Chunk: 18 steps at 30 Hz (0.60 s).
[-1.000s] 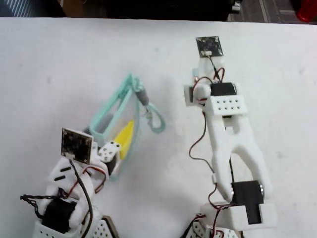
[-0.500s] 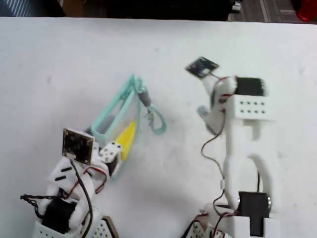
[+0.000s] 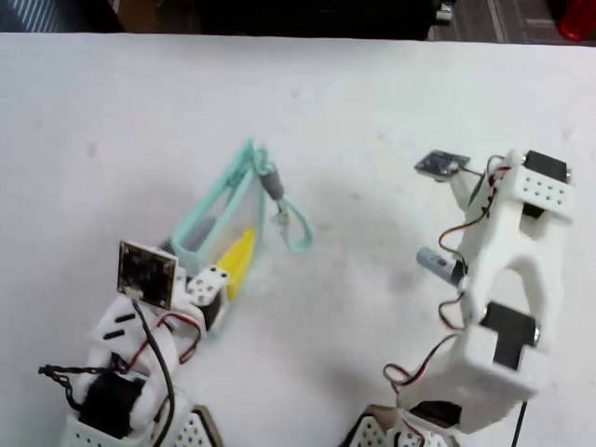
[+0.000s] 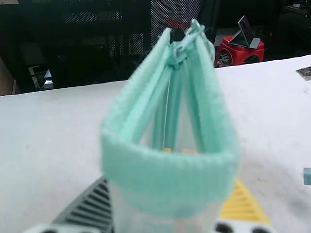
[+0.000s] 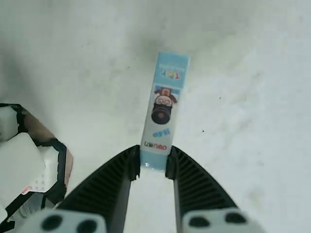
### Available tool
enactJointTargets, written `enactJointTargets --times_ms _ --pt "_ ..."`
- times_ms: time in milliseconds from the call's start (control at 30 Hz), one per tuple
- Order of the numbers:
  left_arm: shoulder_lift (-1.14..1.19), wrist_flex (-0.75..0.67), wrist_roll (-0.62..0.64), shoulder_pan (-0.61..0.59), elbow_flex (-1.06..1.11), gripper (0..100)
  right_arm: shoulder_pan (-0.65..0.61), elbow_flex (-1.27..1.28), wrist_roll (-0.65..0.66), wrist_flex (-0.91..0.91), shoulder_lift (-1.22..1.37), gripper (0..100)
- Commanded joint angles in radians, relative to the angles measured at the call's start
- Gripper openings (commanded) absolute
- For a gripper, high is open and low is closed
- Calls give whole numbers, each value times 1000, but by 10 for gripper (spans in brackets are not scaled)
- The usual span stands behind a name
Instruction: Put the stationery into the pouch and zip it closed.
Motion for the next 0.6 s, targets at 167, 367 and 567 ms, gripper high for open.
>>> enactJointTargets --times_ms 167,367,567 --pt "7 6 5 15 -11 212 -56 -74 -89 -166 110 144" --pt "7 5 5 18 -11 212 -65 -72 -97 -188 67 204" --pt "7 5 5 13 -14 212 -28 -40 -196 -120 -13 139"
